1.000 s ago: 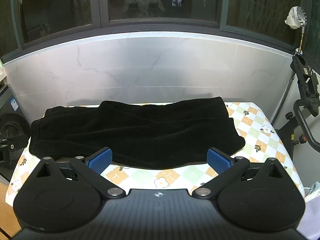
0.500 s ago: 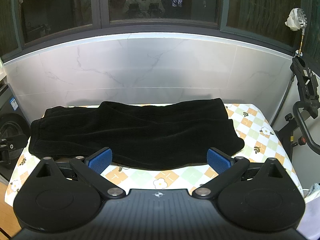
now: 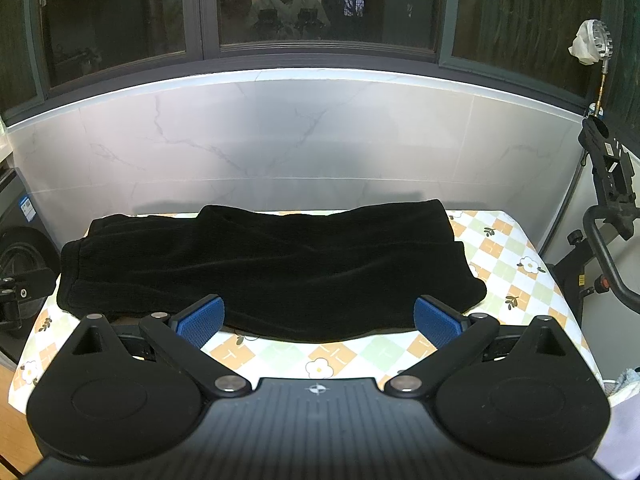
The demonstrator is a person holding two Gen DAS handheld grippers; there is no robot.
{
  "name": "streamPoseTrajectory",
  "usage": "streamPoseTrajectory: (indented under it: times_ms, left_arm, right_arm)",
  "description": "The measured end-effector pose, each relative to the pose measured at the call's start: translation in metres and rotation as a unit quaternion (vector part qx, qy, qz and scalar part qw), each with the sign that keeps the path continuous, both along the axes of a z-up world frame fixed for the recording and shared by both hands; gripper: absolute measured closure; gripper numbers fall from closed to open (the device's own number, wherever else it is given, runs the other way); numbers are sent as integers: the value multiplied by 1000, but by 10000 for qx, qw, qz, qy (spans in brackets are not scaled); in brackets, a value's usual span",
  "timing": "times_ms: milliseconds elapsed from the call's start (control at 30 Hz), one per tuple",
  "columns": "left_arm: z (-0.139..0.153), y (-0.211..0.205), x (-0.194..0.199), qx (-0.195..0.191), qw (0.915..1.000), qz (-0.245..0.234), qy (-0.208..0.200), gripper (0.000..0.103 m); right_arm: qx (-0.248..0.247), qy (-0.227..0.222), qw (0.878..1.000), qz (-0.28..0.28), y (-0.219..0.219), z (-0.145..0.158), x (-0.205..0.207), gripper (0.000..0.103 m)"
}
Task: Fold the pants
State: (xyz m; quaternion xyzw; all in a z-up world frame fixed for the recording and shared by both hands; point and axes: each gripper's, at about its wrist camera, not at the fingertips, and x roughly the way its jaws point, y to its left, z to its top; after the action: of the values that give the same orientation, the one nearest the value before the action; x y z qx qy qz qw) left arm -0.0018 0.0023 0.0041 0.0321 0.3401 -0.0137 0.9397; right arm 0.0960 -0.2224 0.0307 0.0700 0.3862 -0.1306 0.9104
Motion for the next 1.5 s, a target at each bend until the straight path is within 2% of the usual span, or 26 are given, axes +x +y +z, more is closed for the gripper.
streamPoseTrajectory:
  times_ms: [1500]
  left_arm:
    - [-5,9,6,-67,9999,-138,-14,0]
  right_arm:
    - [85,-57,9999,-25,-4,-5,0,0]
